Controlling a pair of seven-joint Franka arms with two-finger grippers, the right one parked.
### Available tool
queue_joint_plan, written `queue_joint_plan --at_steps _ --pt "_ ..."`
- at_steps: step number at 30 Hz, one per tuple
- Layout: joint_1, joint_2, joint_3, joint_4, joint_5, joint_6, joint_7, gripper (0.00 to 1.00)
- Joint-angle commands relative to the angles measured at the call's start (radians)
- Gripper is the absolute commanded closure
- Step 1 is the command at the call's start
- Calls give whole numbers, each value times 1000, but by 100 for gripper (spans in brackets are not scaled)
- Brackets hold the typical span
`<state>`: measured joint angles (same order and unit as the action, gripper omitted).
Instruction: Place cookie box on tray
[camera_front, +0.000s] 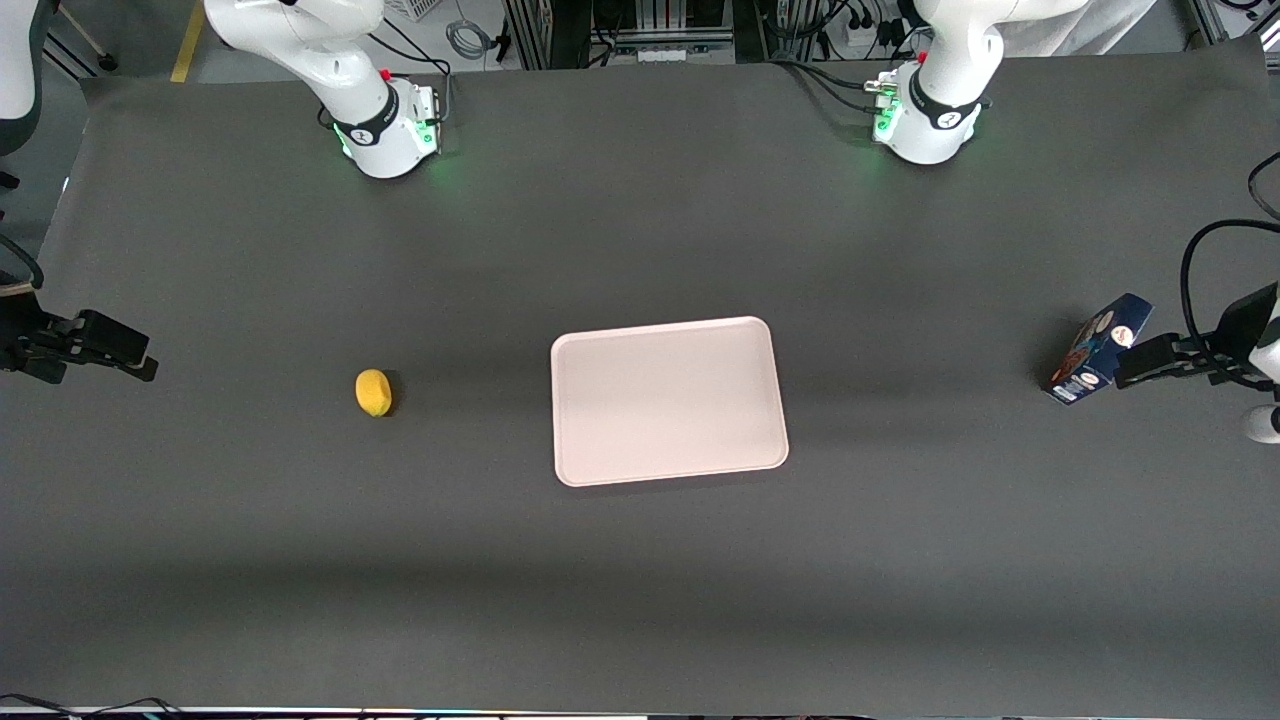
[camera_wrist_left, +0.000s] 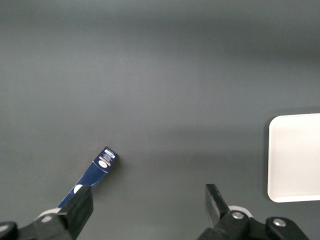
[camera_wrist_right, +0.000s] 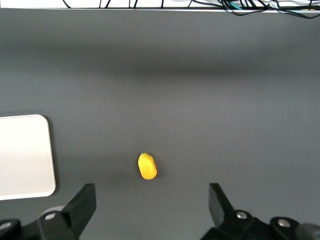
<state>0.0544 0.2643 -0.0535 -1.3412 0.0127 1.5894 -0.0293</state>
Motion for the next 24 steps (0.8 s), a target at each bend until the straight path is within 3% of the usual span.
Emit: queue_joint_plan --at_steps 1,6,10,20,24 --pt "-7 -23 3 -16 7 -11 -1 0" --pt "-11 -25 -32 -22 70 -17 23 0" --pt "-10 -25 -54 -27 141 -34 197 0" --pt "-2 -27 -52 -45 145 -9 693 0" --pt "4 -75 -45 -136 124 33 712 0"
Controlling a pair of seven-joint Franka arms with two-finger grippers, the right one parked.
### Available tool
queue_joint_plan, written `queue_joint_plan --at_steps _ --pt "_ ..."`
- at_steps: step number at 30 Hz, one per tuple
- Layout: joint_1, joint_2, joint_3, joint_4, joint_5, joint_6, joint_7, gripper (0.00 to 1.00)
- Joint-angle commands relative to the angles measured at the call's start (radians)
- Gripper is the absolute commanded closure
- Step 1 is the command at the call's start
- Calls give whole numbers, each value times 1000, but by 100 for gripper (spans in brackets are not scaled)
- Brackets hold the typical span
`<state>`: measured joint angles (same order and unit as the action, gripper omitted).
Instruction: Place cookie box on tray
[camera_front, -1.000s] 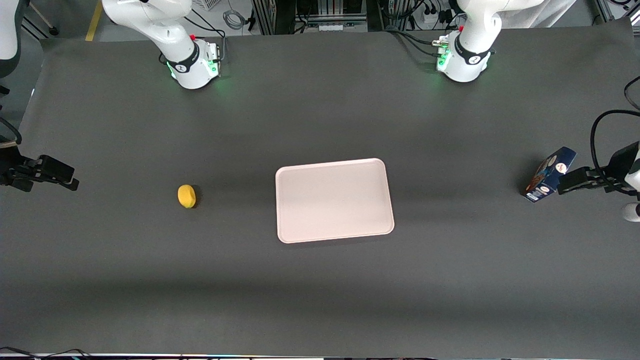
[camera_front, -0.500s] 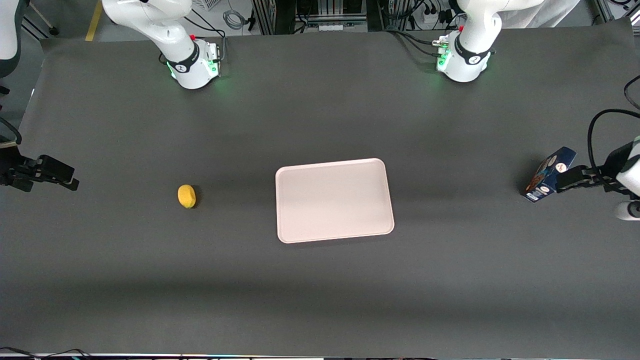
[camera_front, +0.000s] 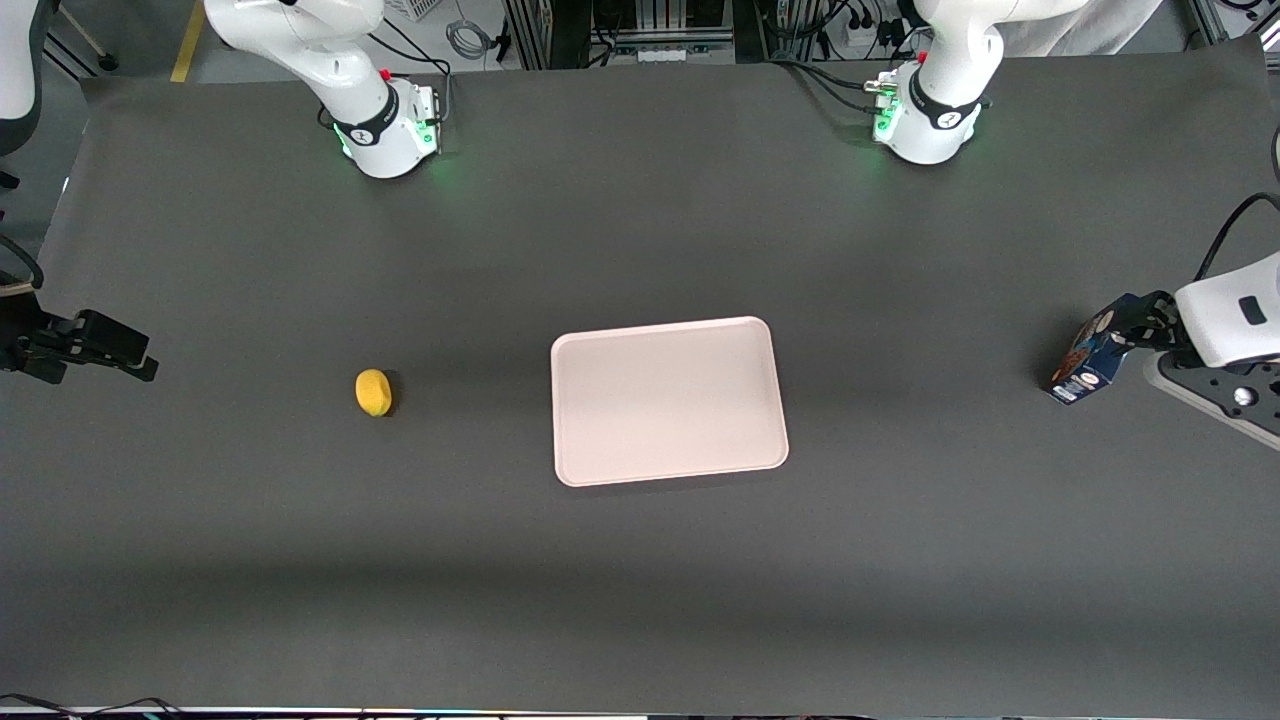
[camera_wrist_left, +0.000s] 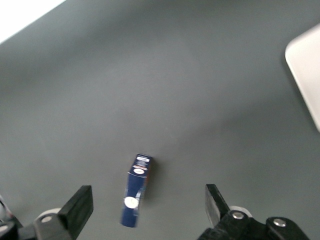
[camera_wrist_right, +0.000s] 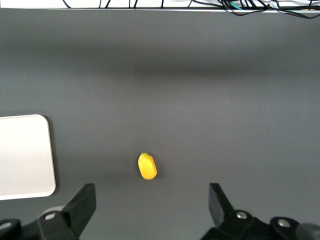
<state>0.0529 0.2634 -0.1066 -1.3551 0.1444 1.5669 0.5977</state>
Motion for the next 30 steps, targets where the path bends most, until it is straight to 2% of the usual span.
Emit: queue_joint_plan --at_steps 1,3,6,12,18,24,30 --pt "8 -105 11 -174 -26 91 82 0" --pt "10 -185 34 -304 -63 184 76 0" --pt "8 -259 70 -445 -72 283 76 0" --pt "10 -279 105 -495 -71 289 108 0" --pt "10 -351 163 -630 -72 364 185 0" --pt "10 -426 237 -808 -72 525 298 0" --pt "10 -440 284 -920 -72 656 375 0"
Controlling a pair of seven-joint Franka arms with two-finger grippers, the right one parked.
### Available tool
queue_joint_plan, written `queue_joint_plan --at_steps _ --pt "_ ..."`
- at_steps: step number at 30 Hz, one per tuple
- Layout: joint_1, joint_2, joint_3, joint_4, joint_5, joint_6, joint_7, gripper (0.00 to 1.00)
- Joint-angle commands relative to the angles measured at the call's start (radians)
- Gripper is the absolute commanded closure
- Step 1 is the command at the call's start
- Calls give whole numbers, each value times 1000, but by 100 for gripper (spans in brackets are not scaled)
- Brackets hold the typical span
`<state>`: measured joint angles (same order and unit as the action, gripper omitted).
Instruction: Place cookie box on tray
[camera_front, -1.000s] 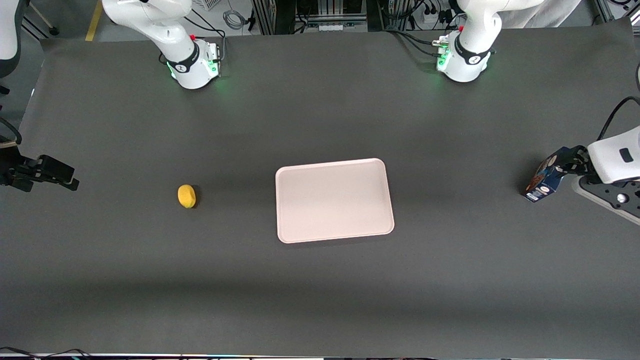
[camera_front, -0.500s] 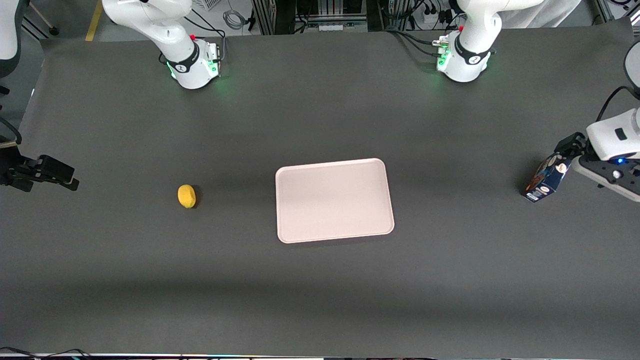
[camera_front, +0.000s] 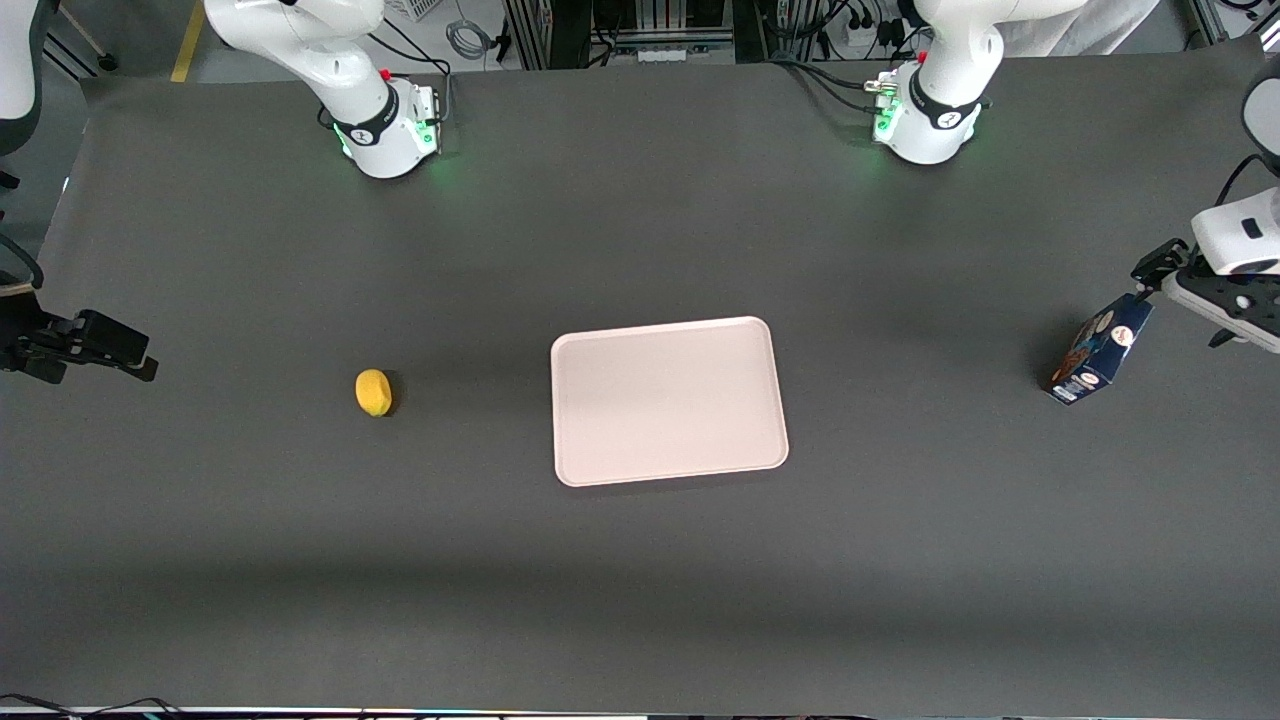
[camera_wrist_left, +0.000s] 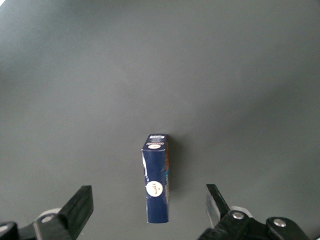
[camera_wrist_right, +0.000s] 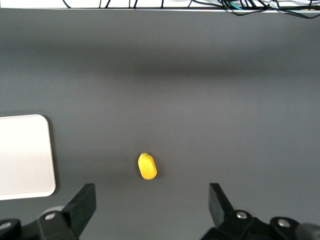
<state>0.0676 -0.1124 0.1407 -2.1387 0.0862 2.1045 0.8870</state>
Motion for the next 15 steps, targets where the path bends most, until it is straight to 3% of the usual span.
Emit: queue_joint_plan --at_steps 1,15 --pt "-5 -64 45 -151 -14 138 96 0" --pt "-5 -49 122 -305 -14 362 104 0"
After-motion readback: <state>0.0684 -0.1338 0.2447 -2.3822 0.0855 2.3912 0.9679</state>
